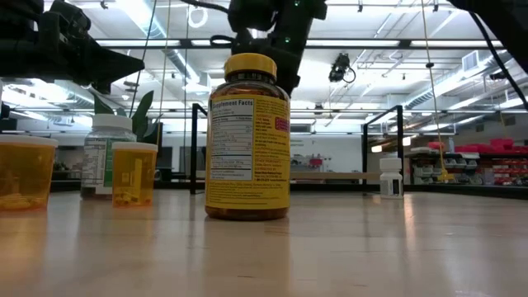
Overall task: Pick and place medicine bottles onto shelf by color
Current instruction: Put the green pill bottle on the shelf
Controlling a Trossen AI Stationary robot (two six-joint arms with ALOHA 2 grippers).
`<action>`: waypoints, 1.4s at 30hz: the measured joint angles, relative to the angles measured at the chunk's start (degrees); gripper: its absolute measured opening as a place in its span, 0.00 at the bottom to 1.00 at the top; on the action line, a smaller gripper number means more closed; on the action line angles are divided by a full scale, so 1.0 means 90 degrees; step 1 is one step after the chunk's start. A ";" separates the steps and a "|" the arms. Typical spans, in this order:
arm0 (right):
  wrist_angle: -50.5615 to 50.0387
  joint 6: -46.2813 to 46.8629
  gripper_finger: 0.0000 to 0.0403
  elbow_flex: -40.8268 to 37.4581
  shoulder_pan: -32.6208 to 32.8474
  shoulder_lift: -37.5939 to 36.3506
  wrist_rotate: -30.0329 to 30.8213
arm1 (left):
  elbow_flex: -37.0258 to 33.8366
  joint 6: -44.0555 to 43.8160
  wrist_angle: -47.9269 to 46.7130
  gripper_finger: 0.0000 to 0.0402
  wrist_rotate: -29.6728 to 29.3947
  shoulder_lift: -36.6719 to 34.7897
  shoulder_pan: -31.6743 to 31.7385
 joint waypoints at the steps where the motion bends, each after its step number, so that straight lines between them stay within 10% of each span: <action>1: 0.0007 0.0018 0.61 0.0015 -0.0067 0.0000 0.0000 | 0.0000 0.0000 0.0000 0.09 -0.0002 -0.0002 0.0001; 42: 0.0674 -0.0052 0.61 0.0040 -0.1457 0.0131 -0.0001 | 0.0000 0.0000 0.0000 0.09 -0.0001 0.0000 0.0002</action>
